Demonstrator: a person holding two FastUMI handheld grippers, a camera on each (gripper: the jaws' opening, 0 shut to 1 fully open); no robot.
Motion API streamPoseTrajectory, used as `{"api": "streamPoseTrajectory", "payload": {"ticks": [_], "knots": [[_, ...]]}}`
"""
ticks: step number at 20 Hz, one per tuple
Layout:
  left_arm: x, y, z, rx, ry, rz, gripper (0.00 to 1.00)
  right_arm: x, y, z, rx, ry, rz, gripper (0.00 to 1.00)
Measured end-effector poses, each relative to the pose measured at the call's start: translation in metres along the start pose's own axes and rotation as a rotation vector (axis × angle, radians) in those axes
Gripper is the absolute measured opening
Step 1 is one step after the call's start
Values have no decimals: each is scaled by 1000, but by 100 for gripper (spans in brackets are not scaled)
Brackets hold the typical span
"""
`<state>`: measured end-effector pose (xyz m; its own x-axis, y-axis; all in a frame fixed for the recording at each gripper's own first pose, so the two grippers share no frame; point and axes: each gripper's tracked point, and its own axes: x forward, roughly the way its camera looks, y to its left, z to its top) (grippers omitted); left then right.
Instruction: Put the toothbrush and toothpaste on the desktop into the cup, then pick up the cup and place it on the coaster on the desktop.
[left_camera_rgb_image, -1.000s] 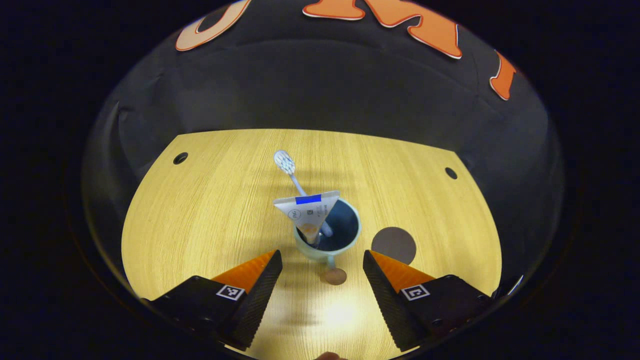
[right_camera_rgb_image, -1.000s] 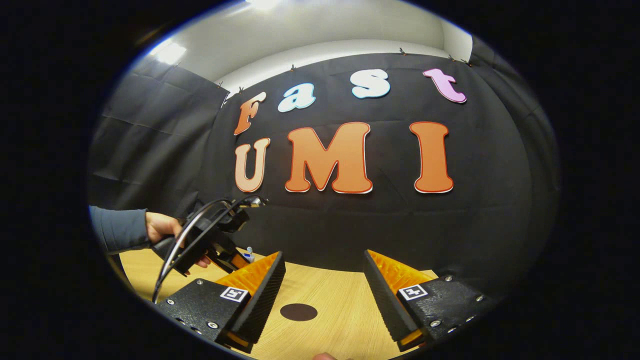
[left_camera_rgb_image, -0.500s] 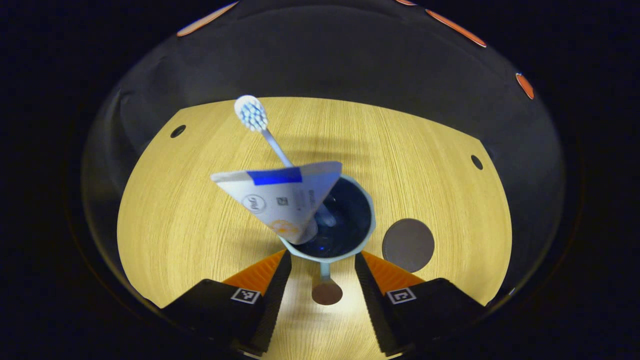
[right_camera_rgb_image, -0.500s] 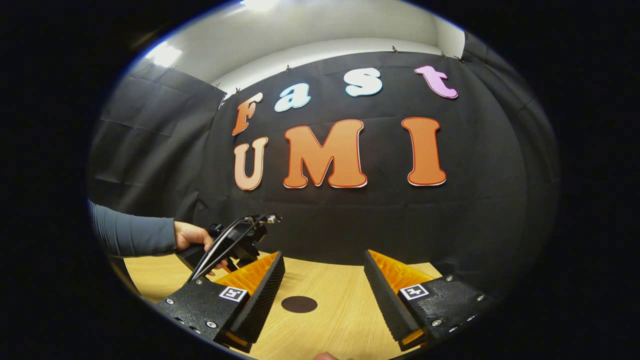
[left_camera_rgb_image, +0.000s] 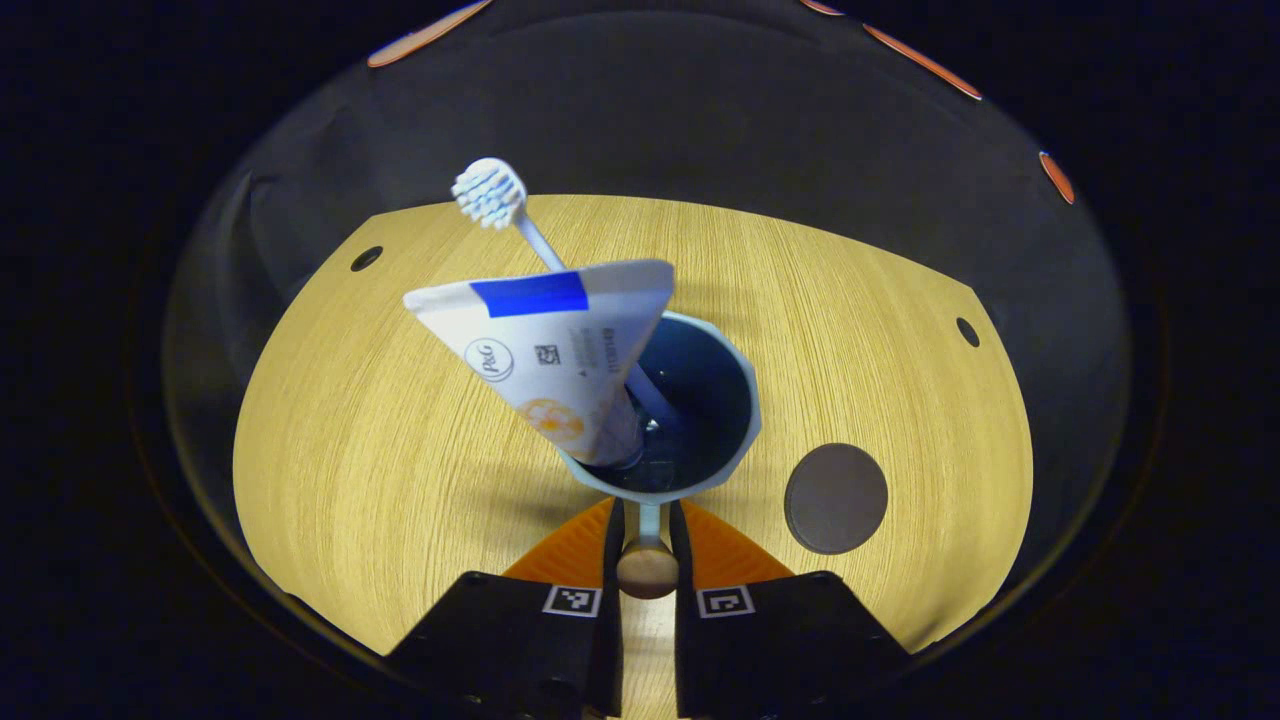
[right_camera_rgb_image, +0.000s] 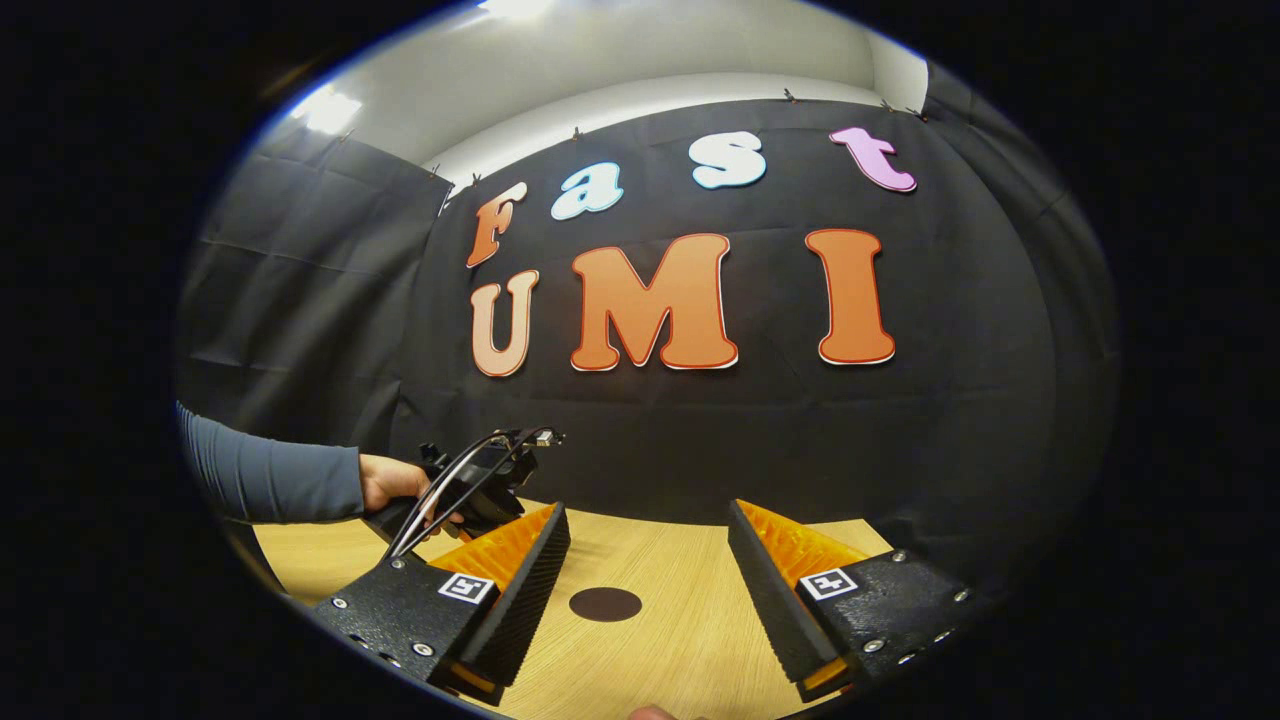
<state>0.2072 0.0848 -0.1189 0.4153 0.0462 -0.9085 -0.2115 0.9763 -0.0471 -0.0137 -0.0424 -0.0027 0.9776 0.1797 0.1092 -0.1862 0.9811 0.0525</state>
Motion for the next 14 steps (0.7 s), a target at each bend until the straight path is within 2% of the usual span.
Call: {"api": "streamPoseTrajectory", "payload": {"ticks": [7, 14], "knots": [[-15, -7, 13, 67, -92, -12, 18, 4, -2, -6, 31, 26, -25, 95], [-28, -22, 17, 158, -137, -95, 18, -1, -11, -3, 42, 26, -58, 95]]}}
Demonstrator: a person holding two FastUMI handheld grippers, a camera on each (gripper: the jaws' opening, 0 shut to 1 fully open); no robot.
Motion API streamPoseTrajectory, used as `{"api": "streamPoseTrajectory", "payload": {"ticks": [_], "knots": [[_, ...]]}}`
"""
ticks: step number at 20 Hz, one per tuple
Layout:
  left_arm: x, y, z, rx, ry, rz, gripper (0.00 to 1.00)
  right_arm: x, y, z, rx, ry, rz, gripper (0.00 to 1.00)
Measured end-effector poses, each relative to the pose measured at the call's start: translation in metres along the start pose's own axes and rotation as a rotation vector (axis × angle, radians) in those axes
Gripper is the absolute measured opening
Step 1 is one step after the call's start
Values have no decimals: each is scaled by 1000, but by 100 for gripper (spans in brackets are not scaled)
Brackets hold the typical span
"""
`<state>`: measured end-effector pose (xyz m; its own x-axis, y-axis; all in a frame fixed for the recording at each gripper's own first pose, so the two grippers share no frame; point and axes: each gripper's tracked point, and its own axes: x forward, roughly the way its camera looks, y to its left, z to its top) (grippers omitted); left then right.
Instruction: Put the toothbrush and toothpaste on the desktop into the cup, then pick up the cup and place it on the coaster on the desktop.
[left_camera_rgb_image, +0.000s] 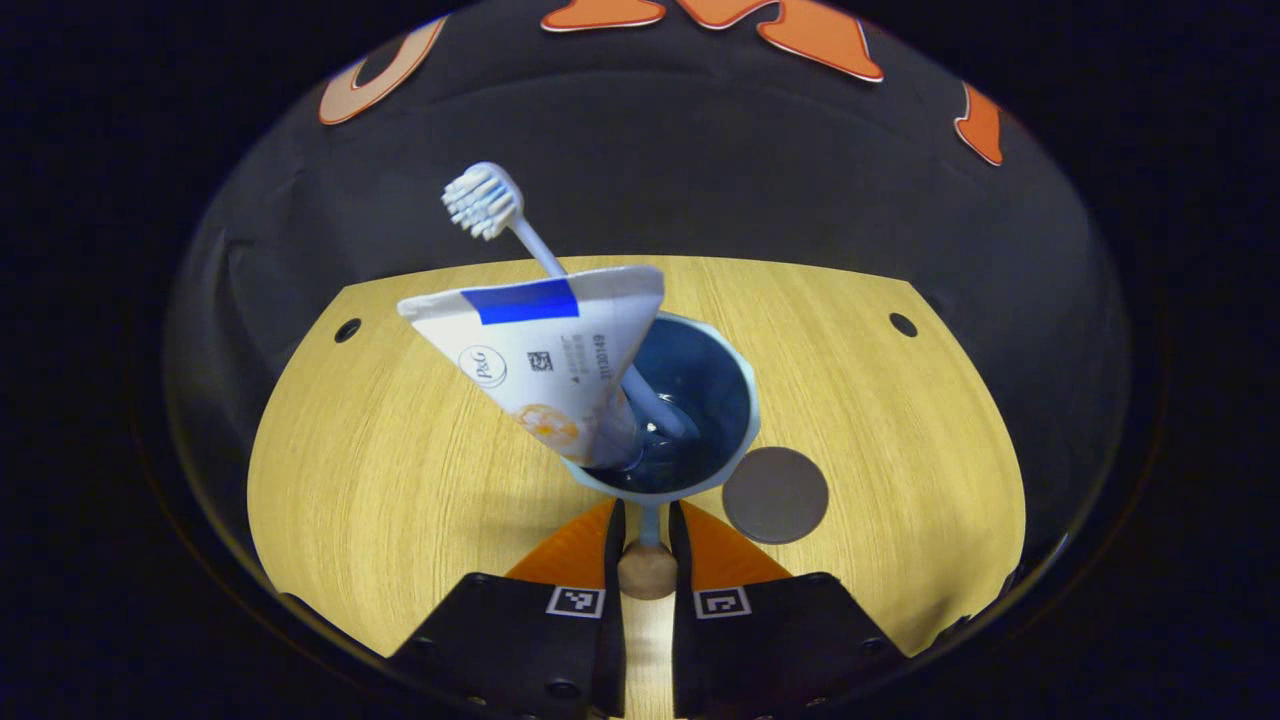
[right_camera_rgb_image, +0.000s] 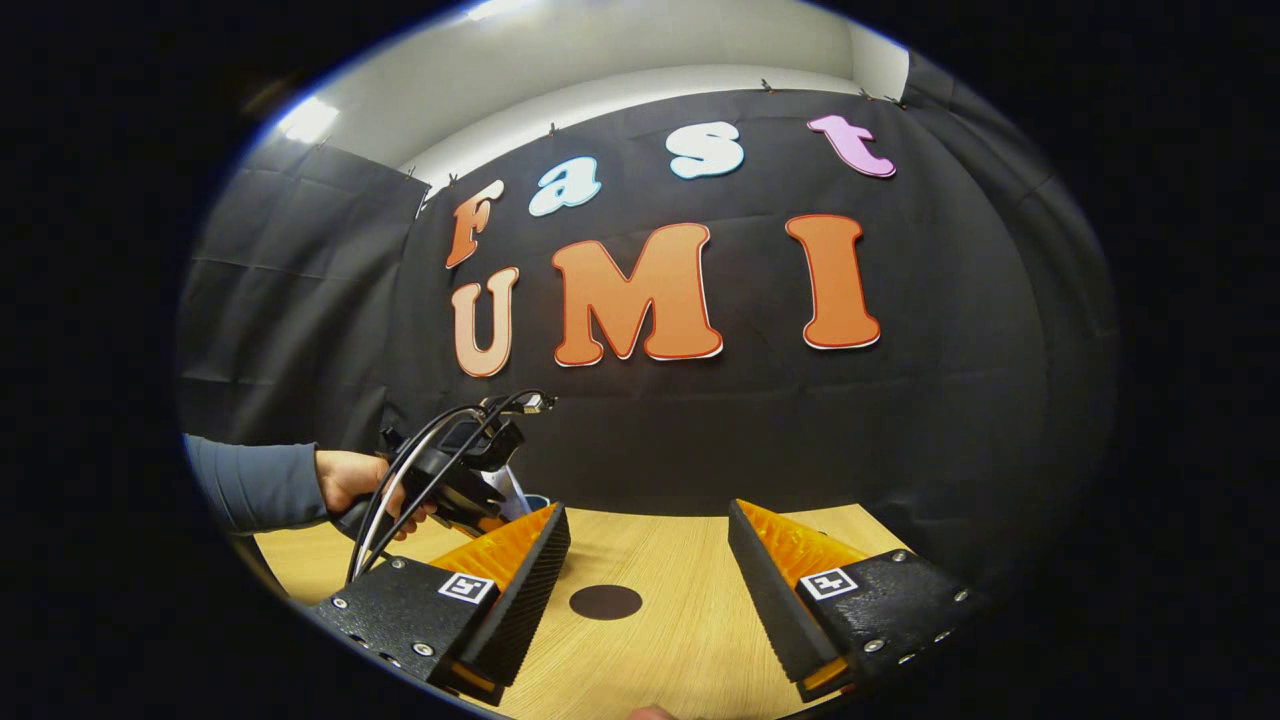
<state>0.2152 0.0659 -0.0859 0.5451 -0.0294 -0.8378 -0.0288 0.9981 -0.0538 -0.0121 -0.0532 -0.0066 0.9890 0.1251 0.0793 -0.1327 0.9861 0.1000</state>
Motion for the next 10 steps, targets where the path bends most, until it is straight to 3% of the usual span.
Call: {"api": "streamPoseTrajectory", "payload": {"ticks": [10], "knots": [[6, 1, 6, 110, 30, -90, 18, -11, -13, -9, -6, 22, -32, 95]]}}
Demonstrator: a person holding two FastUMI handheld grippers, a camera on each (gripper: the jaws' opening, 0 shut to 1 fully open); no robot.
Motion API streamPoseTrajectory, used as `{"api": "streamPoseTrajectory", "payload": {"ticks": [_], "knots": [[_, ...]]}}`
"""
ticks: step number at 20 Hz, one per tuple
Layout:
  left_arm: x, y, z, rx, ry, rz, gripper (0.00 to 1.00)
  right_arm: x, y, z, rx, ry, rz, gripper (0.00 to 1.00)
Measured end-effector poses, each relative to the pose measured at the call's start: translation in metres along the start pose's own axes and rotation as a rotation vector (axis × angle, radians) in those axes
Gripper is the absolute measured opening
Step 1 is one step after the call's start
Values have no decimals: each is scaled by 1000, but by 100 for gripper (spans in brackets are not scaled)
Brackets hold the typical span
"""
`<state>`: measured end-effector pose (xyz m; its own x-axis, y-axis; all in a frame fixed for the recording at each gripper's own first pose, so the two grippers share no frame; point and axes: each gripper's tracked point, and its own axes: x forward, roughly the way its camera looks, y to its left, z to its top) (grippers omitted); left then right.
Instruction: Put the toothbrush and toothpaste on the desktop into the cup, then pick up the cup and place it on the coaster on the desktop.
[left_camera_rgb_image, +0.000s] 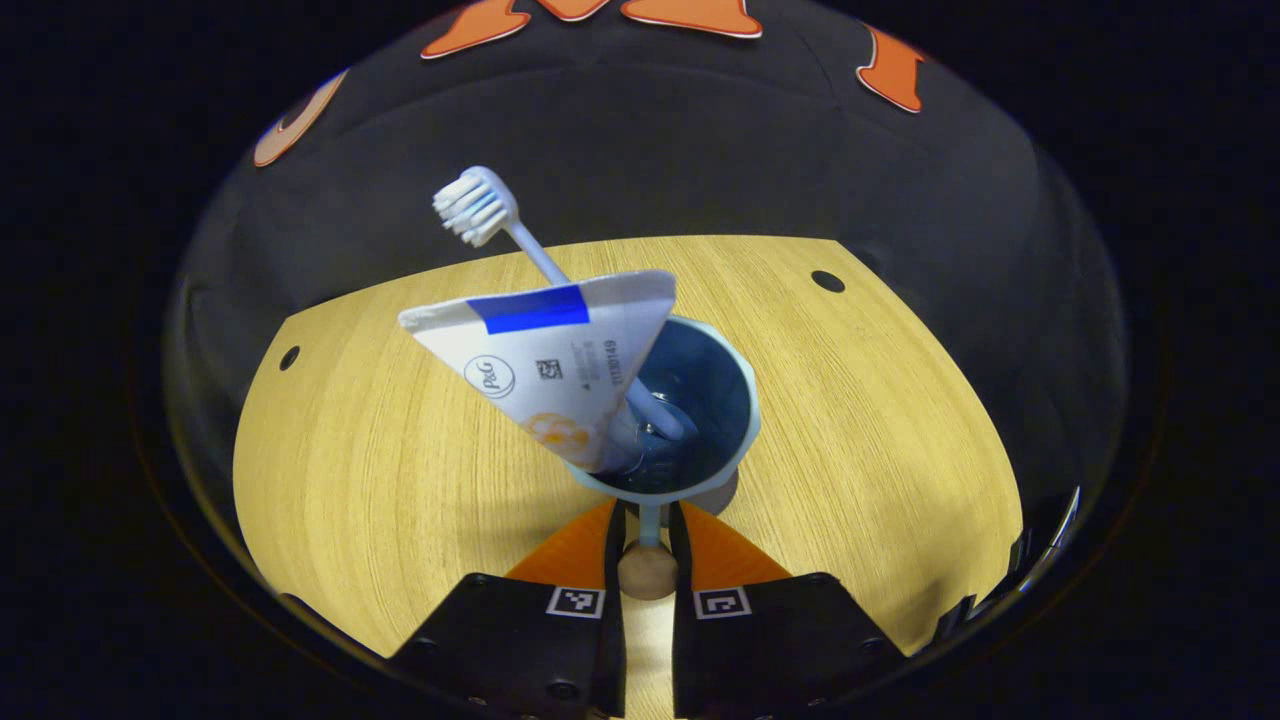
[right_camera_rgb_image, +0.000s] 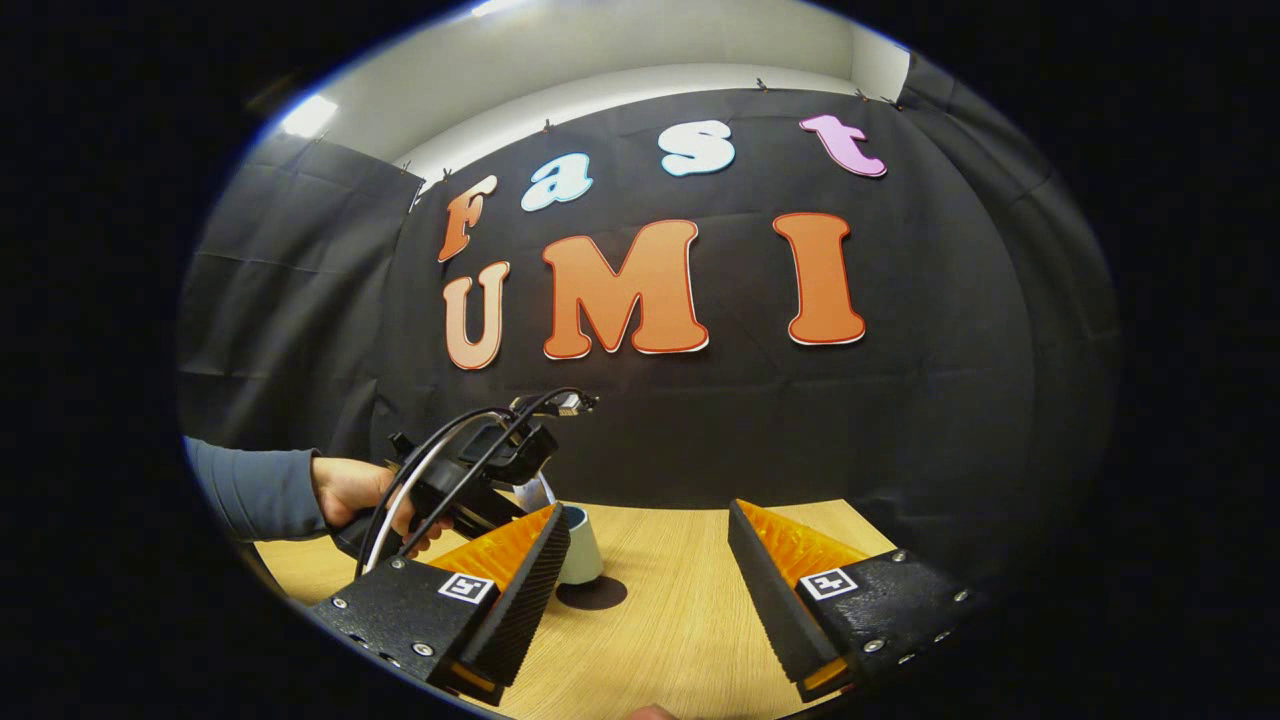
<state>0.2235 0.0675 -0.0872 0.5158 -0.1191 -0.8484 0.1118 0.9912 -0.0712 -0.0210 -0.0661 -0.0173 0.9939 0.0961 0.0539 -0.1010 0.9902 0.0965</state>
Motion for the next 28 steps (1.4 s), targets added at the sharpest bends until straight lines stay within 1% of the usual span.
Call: {"api": "streamPoseTrajectory", "payload": {"ticks": [3, 5, 6, 7, 8, 9, 10, 12, 13, 15, 16, 17, 21, 24, 28], "knots": [[2, -1, -3, 42, 18, -7, 18, -1, -3, -5, 8, 13, -6, 95], [-3, -2, -1, 30, 46, -23, 18, 1, -4, -11, 10, 32, -10, 95], [-8, 0, 6, 41, 32, -23, 18, 1, -4, -13, 11, 39, -11, 95], [-5, 2, 2, 68, 54, -15, 18, 2, -4, -14, 11, 44, -15, 95], [-11, 9, 4, 111, 36, 29, 20, 4, -5, -16, 11, 53, -21, 95], [-16, 12, 8, 151, 11, 54, 28, 6, -6, -21, 10, 68, -31, 95], [-20, 13, 15, 175, -18, 58, 42, 7, -5, -24, 11, 80, -30, 95], [-28, 11, 29, 186, -69, 50, 64, 9, -2, -27, 12, 92, -34, 96], [-38, 6, 28, 184, -105, 50, 82, 12, -1, -27, 13, 95, -39, 95], [-41, 14, 40, 188, -193, 71, 92, 15, 4, -25, 16, 90, -44, 95], [-46, 17, 48, 199, -244, 88, 94, 16, 6, -22, 19, 80, -48, 95], [-49, 20, 54, 214, -293, 102, 100, 17, 8, -17, 20, 68, -52, 95], [-75, 23, 77, 229, -452, 191, 100, 27, 15, -12, -26, 47, -82, 95], [-78, 23, 92, 158, -573, 212, 99, 34, 32, -7, -53, 36, -65, 95], [-81, 27, 107, 98, -741, 259, 99, 41, 54, 3, -80, -3, -42, 95]]}}
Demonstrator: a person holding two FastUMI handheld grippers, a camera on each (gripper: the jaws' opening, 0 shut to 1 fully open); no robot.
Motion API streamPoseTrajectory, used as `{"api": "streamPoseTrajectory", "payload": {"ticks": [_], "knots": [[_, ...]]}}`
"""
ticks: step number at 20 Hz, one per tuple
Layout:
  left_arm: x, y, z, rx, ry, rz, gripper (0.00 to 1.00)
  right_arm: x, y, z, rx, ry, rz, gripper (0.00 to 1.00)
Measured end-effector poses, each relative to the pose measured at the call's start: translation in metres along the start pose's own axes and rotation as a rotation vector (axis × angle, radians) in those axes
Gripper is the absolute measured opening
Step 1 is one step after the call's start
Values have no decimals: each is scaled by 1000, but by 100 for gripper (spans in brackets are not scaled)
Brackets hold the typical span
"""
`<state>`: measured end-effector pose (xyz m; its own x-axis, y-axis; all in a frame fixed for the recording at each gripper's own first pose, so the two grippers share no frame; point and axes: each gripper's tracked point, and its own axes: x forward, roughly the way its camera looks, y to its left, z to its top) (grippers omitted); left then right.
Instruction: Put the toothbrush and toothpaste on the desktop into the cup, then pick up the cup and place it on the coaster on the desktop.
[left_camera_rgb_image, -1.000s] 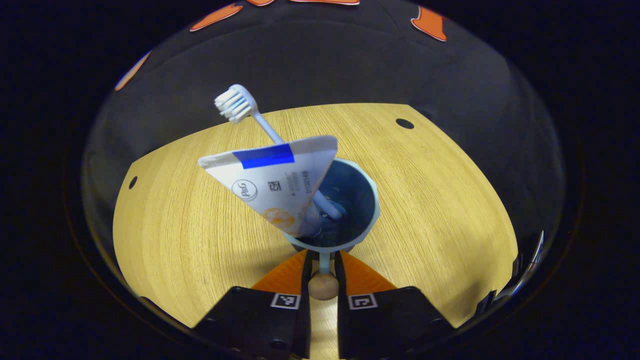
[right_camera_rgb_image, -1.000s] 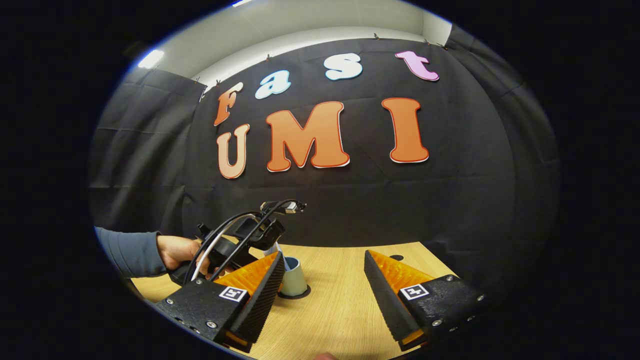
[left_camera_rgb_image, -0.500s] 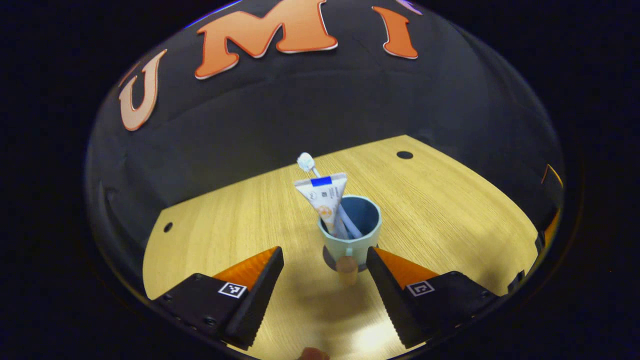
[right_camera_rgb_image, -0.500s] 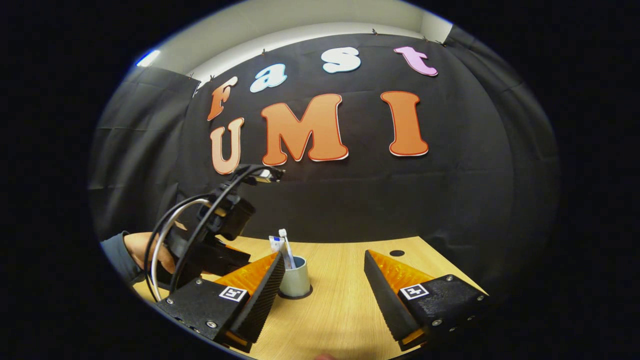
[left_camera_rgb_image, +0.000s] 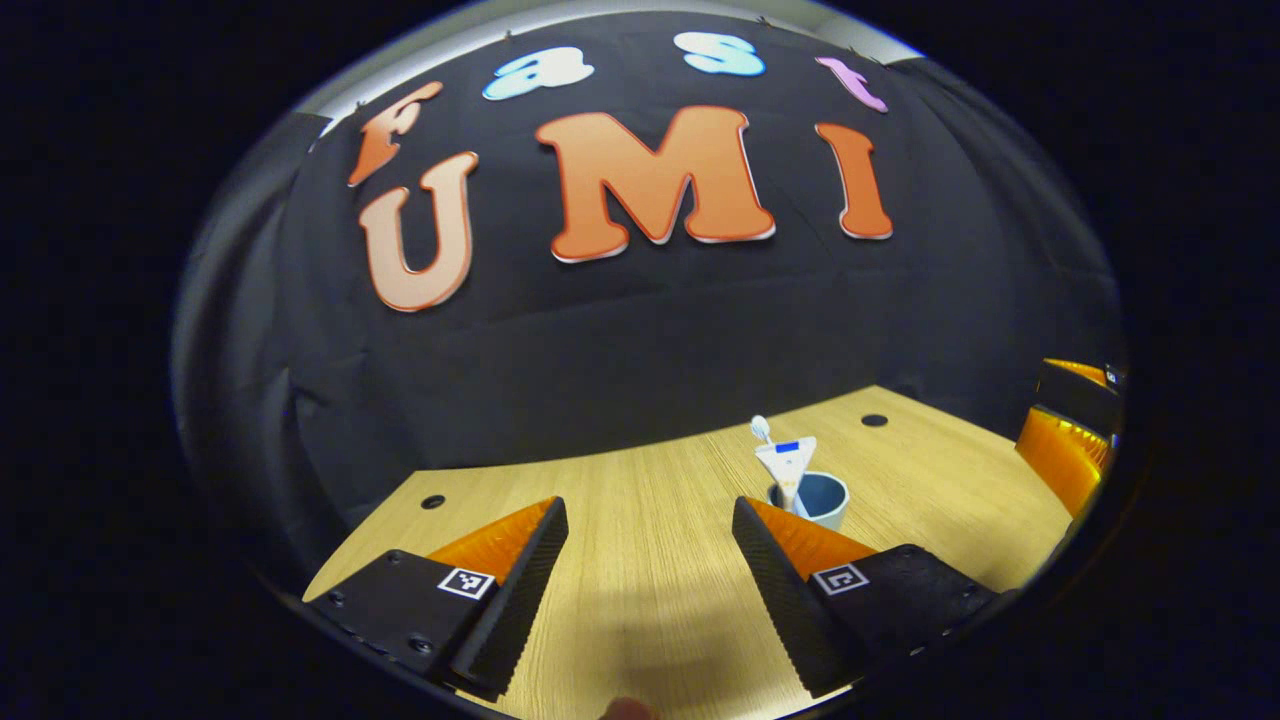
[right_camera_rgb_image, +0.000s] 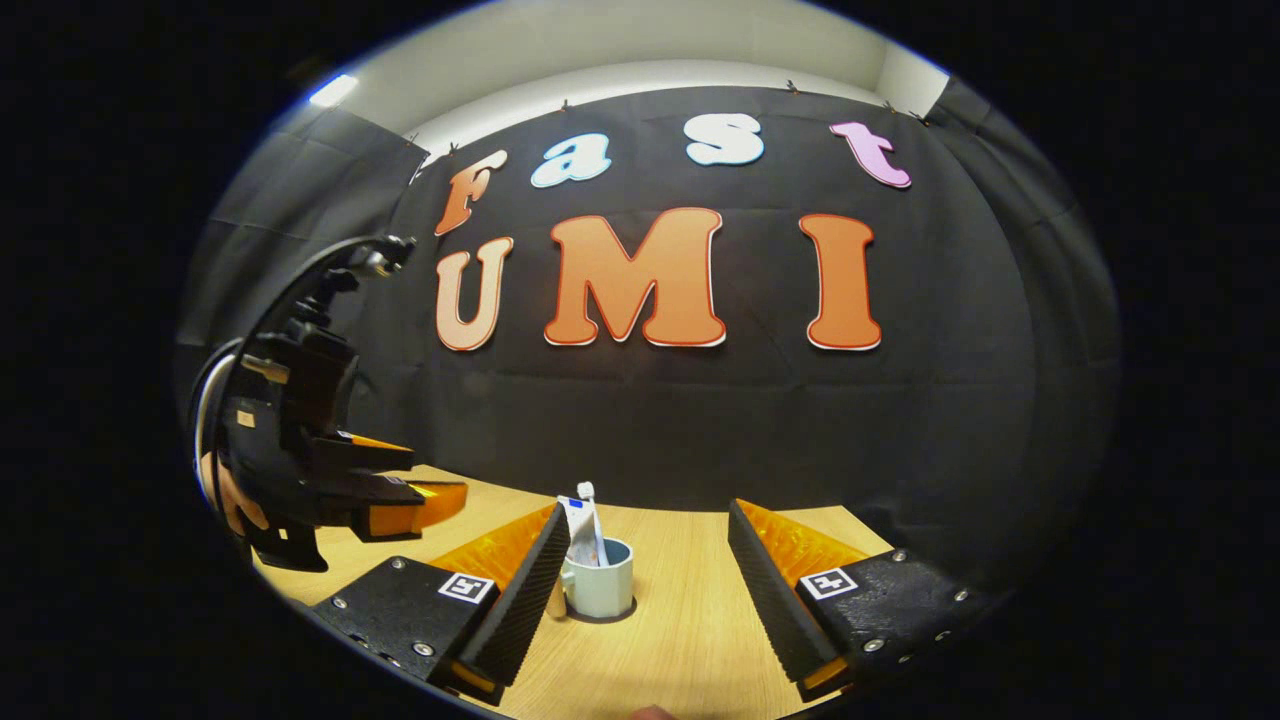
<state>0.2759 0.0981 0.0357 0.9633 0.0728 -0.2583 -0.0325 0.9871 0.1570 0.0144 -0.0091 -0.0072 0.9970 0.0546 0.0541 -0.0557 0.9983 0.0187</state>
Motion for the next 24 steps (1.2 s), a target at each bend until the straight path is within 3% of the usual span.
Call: {"api": "streamPoseTrajectory", "payload": {"ticks": [8, 11, 17, 24], "knots": [[-9, 0, 31, -83, -264, 21, 98, 8, 36, 6, -15, -40, 46, 95], [-21, 0, 43, -101, -342, 11, 99, 14, 36, 10, -42, -70, 27, 95], [-23, 3, 37, -114, -393, 42, 99, 16, 42, 19, -42, -102, 43, 95], [-20, -8, 29, -137, -390, 18, 99, 15, 43, 22, -39, -105, 56, 95]]}}
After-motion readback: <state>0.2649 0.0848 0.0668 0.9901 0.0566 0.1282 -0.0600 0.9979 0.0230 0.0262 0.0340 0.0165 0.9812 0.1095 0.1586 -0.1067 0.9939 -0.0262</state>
